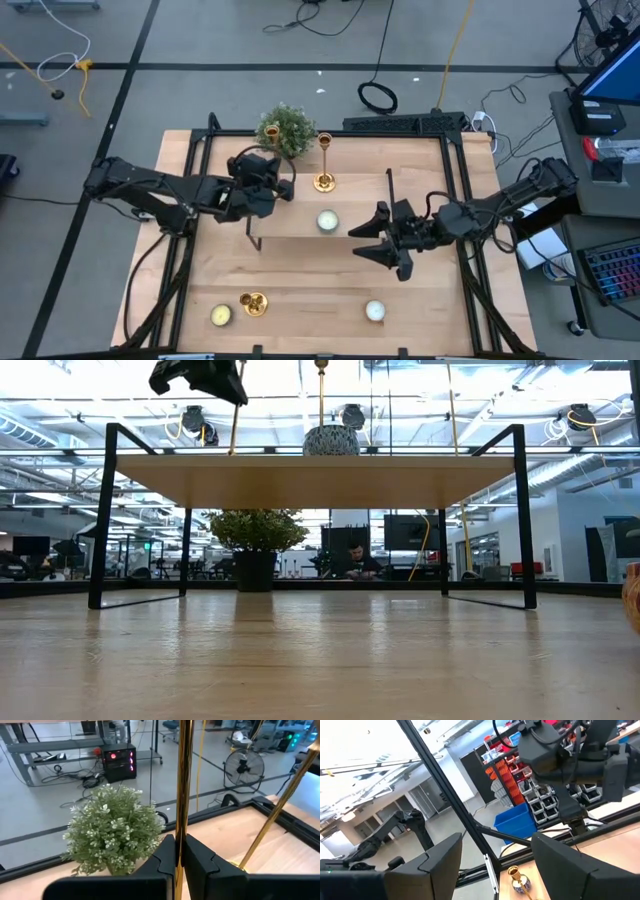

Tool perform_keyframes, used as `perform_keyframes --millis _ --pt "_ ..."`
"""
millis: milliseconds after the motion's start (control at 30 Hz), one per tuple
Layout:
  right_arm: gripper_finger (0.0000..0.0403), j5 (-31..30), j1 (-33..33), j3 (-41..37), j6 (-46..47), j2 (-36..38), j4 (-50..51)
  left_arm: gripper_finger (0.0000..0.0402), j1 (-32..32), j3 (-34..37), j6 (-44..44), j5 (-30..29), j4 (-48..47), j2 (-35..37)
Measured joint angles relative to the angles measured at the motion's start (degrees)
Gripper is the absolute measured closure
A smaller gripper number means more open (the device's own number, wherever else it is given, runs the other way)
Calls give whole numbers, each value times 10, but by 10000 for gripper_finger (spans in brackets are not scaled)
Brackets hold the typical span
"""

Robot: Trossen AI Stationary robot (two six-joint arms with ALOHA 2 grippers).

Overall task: Stock candles and holders on shelf
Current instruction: Align the right gold candle holder with the other gold candle holder on the shelf

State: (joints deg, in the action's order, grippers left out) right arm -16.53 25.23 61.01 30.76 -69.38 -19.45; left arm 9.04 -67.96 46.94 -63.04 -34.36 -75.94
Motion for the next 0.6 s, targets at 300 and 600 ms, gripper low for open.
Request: perform_keyframes --millis 300,600 --pt "165 1 0 0 0 0 0 385 -11 26 37 -11 3 0" --pt "165 2 4 0 -2 0 0 385 -7 41 21 -26 23 0"
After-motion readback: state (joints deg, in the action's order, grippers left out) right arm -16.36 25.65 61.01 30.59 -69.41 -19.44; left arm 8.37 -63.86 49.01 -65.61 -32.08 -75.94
